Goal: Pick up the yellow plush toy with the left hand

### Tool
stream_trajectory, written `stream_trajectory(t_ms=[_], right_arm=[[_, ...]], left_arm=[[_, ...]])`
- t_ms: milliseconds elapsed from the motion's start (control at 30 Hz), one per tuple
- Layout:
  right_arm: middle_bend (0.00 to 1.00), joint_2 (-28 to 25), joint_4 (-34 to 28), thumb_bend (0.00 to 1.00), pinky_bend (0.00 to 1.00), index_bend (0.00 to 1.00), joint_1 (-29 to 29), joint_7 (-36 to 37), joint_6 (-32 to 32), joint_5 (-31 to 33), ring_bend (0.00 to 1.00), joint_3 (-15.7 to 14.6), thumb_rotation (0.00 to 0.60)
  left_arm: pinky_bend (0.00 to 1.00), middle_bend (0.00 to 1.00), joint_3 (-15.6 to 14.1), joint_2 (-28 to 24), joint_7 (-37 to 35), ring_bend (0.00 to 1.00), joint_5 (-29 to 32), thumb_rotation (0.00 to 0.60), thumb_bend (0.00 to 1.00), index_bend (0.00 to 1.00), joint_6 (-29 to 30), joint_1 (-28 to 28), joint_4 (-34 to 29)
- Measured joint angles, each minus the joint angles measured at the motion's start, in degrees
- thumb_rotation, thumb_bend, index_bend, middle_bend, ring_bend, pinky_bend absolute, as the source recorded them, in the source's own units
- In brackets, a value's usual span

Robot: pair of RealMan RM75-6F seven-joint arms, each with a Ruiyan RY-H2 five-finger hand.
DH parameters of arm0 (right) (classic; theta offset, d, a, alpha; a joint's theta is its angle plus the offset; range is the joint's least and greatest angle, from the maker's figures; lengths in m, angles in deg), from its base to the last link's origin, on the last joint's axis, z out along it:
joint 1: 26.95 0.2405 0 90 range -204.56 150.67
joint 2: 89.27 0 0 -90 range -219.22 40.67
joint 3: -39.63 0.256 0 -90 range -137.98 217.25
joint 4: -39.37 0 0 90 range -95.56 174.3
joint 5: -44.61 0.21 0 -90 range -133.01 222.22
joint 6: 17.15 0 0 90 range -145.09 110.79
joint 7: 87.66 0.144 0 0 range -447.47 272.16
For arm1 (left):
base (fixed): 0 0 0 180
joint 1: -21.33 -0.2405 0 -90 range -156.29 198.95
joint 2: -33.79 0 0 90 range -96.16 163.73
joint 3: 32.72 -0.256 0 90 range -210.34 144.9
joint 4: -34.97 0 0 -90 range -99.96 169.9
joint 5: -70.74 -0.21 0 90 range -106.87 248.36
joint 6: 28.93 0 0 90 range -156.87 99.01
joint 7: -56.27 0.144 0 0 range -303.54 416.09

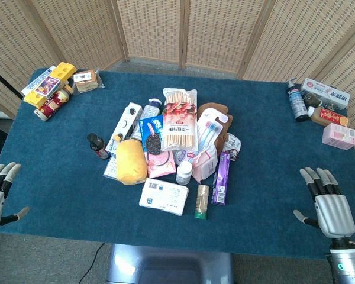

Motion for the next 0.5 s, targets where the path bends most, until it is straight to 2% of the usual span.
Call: stream_trajectory(t_ms=[333,500], right_arm=[[0.00,-0.5,-0.4,0.00,0.00,0.00,-0.2,0.4,0.6,0.1,0.00,0.2,0.600],[0.00,-0.8,-0.4,0.00,0.00,0.00,-0.2,0.8,0.5,0.5,0.00,0.4,0.600]], left_arm=[[0.00,0.00,-0.2,0.4,-0.4,0.00,-1.8,0.600,0.00,0.00,-0.7,0.9,0.2],[0.00,0.00,0.2,0.8,-0.8,0.00,-5.9,0.600,0.00,0.00,-3.4,4.9,0.6]])
